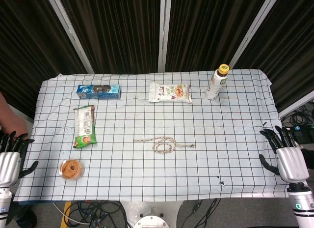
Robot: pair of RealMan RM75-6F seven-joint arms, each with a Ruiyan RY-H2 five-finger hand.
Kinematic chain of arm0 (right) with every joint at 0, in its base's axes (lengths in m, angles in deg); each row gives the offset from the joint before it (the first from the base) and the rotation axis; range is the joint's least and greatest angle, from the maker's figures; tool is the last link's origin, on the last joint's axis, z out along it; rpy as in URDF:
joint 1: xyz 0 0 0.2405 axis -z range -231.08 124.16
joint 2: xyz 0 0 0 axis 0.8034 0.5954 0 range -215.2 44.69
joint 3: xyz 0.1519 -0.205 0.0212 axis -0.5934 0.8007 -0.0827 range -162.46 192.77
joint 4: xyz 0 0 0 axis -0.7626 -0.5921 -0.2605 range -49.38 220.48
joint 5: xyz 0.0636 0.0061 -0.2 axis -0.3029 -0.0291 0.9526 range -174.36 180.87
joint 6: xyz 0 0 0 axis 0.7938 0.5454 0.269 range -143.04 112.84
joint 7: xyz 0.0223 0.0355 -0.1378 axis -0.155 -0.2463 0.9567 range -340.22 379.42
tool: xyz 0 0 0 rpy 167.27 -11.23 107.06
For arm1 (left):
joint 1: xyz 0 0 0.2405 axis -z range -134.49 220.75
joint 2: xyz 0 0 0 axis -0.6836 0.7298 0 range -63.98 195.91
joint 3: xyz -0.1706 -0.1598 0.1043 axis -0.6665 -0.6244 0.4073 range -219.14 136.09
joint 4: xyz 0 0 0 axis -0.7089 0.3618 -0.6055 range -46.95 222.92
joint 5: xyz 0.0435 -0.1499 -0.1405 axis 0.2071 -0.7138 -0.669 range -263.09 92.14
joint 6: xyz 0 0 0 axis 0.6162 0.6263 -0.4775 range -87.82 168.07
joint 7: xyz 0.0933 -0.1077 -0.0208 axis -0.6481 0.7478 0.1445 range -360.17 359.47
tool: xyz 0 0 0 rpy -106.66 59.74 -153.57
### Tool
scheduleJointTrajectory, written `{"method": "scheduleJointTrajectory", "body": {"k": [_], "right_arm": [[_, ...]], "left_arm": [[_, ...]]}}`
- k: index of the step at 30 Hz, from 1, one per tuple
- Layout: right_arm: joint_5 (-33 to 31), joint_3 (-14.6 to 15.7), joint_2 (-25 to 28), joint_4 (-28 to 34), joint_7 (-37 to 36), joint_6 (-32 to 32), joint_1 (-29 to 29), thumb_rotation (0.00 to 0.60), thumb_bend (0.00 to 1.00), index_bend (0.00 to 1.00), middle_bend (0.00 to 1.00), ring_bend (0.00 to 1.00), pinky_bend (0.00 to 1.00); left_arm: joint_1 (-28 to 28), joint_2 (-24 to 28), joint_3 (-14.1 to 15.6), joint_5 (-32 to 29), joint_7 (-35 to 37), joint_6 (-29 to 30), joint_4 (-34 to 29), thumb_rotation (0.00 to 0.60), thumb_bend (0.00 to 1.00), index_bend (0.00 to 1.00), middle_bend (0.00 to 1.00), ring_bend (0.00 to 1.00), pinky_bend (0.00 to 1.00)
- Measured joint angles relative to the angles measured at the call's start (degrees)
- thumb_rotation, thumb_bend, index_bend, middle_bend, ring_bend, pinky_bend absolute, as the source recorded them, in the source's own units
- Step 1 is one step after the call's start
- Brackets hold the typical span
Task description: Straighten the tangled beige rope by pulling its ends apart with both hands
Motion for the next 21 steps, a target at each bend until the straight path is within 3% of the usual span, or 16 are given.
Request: {"method": "scheduleJointTrajectory", "body": {"k": [12,21], "right_arm": [[0.9,0.9,1.2,1.8,-0.6,-3.8,-1.7,0.600,0.28,0.16,0.17,0.00,0.00],[1.4,0.9,1.1,6.0,2.4,-15.6,-9.0,0.600,0.20,0.20,0.17,0.00,0.00]], "left_arm": [[0.0,0.1,0.3,-1.1,0.3,-1.3,-0.6,0.600,0.17,0.26,0.14,0.00,0.00],[0.0,-0.1,0.5,-1.1,0.8,-1.5,-0.2,0.600,0.17,0.26,0.14,0.00,0.00]]}}
